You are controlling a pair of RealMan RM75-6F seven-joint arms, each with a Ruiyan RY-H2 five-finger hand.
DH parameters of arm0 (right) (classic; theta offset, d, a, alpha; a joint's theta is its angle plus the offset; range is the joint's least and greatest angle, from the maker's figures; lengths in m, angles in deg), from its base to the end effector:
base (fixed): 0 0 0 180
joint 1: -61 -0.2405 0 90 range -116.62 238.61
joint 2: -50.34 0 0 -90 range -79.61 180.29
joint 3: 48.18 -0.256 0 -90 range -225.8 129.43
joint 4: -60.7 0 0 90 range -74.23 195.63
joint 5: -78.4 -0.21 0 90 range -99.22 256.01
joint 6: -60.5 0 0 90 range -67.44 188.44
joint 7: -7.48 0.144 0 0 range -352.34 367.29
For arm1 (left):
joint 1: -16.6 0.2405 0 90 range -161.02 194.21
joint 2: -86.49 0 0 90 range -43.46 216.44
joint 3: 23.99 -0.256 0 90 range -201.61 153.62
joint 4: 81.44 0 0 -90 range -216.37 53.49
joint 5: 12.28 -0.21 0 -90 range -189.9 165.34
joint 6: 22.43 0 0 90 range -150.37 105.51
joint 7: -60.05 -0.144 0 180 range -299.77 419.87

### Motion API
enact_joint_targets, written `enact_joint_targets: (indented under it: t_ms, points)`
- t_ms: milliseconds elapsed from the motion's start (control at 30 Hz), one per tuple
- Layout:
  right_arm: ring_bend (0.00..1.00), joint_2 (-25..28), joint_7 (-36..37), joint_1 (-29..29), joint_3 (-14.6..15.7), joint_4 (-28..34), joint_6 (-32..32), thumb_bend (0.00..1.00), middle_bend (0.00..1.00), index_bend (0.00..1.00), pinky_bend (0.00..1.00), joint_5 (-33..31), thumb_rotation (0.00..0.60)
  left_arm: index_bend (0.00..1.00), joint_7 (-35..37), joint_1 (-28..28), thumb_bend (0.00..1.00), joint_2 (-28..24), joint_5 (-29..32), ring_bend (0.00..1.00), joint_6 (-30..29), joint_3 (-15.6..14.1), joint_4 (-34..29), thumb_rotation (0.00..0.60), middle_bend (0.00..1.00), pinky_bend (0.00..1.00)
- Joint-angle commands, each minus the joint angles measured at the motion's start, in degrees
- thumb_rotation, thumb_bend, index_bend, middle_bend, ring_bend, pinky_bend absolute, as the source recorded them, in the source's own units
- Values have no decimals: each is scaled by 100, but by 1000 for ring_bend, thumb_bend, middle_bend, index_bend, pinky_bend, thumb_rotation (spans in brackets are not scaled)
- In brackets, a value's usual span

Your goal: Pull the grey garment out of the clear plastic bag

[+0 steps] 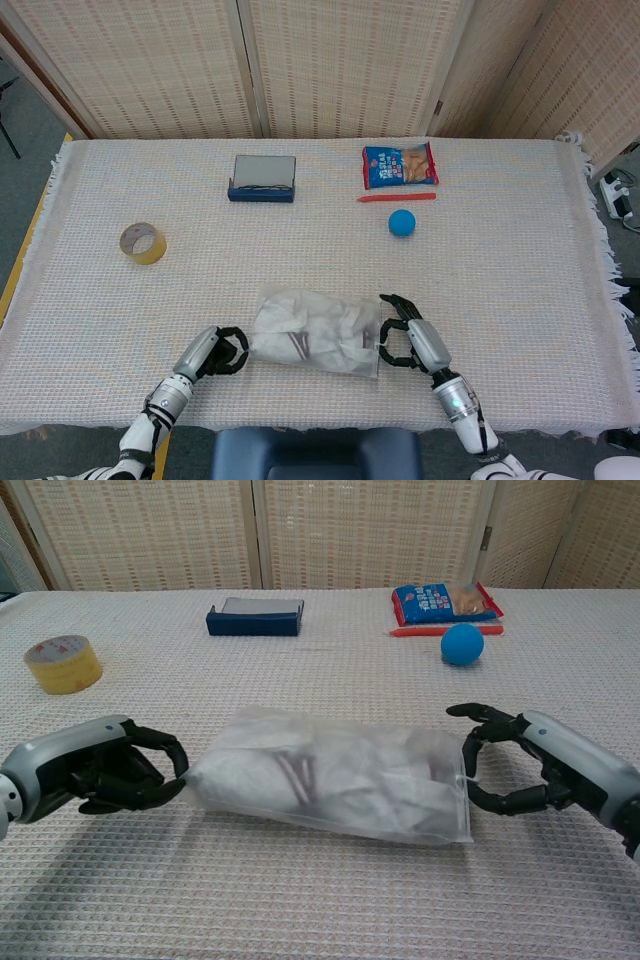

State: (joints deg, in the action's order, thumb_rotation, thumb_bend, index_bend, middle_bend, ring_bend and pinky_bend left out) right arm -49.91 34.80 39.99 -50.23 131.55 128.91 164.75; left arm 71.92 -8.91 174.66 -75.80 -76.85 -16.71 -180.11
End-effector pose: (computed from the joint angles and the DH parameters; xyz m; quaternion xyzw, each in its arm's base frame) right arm -0.2308 -0.2411 -0.0587 0.5521 -0.5966 0.5088 0.2836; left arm -0.1846 0.2452 -0.0336 -0.5188 -0.7019 -0.4197 0.2491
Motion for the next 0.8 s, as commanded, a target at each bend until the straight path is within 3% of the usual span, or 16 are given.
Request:
enact_joint_targets:
  t_ms: [33,467,800]
  points:
    - [0,162,-59,32,-19,140,39,698,80,763,0,-26,600,776,2,-8,882,15,21,1000,11,10,33,600,1000,1000]
    - [0,629,-114,109,-19,380,95,699,80,763,0,-60,600,778,-93,-57,882,124,154,1000,34,53,266,600,1000,1000]
    - [0,1500,-361,227,-68,830,295,698,80,763,0,-66,600,779,-37,-49,881,53,196,1000,22,141,532,600,1000,1000]
